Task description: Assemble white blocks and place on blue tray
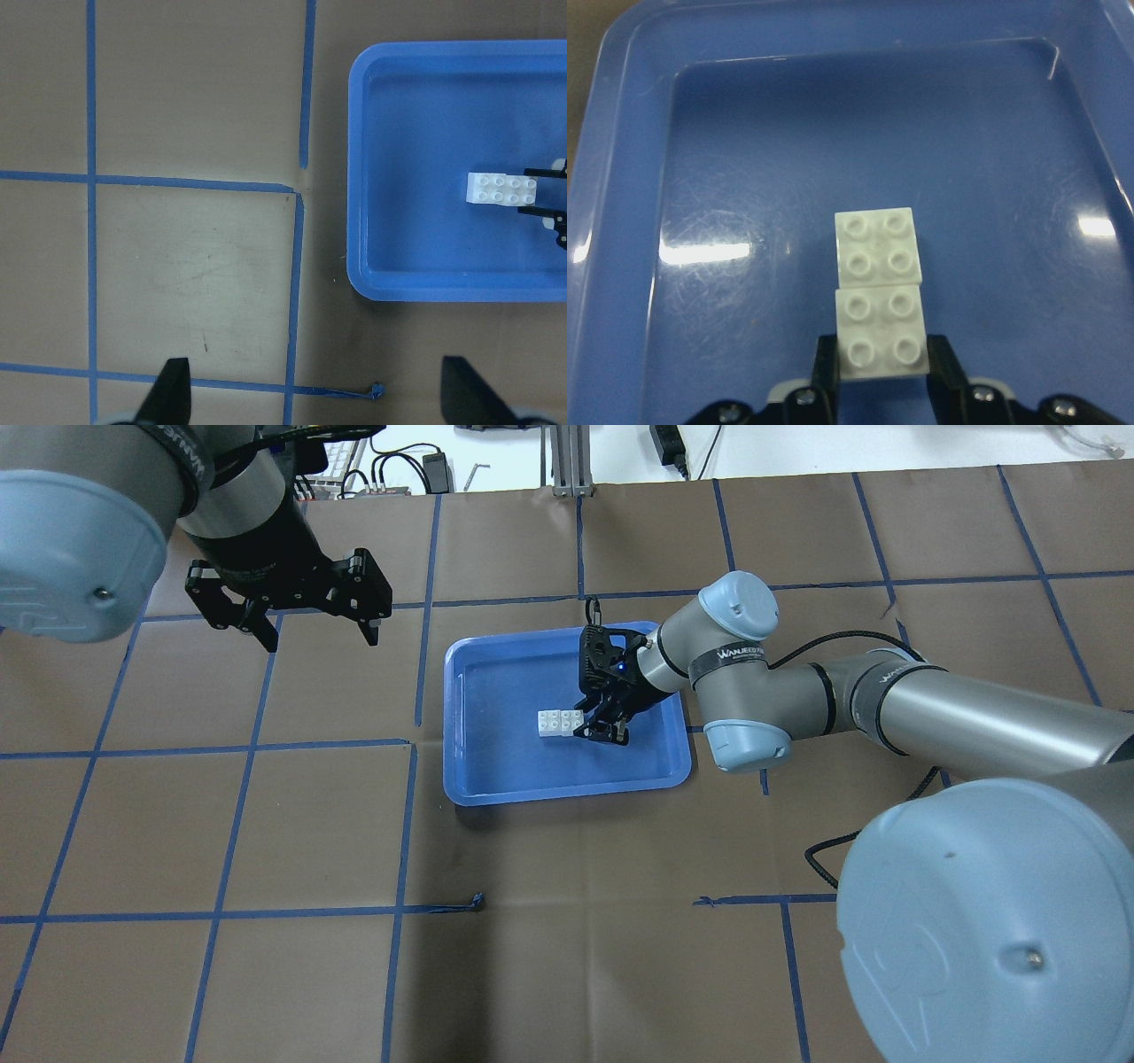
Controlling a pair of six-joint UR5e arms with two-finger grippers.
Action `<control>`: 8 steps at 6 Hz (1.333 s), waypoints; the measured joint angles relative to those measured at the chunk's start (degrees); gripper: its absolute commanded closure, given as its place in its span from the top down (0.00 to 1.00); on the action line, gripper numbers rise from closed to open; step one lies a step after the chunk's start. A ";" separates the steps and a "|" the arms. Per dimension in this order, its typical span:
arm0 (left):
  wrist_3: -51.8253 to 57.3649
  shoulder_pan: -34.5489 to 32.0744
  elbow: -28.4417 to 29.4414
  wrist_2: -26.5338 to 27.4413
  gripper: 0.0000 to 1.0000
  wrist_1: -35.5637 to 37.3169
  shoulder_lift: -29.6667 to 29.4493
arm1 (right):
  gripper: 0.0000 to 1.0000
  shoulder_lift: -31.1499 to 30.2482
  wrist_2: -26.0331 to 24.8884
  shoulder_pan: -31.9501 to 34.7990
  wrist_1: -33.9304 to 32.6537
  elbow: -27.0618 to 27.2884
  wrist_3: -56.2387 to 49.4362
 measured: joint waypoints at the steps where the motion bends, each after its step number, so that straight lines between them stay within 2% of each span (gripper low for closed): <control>1: 0.00 0.00 -0.04 0.01 0.99 -0.03 0.01 | 0.92 0.00 0.07 0.00 0.00 -0.11 0.09; 2: -0.03 0.00 -0.16 0.05 0.99 -0.02 0.04 | 0.99 -0.03 0.13 -0.02 0.00 -0.37 0.28; 5: -0.17 -0.08 -0.37 -0.01 0.99 0.04 0.07 | 1.00 -2.23 -1.68 -0.62 0.80 -2.77 4.80; 6: -0.18 -0.08 -0.37 -0.01 0.99 0.07 0.09 | 1.00 -4.66 -5.62 -0.80 1.65 -3.16 11.13; 8: -0.18 -0.09 -0.36 -0.02 0.99 0.12 0.09 | 1.00 -10.74 -15.63 -1.00 11.26 -3.51 22.42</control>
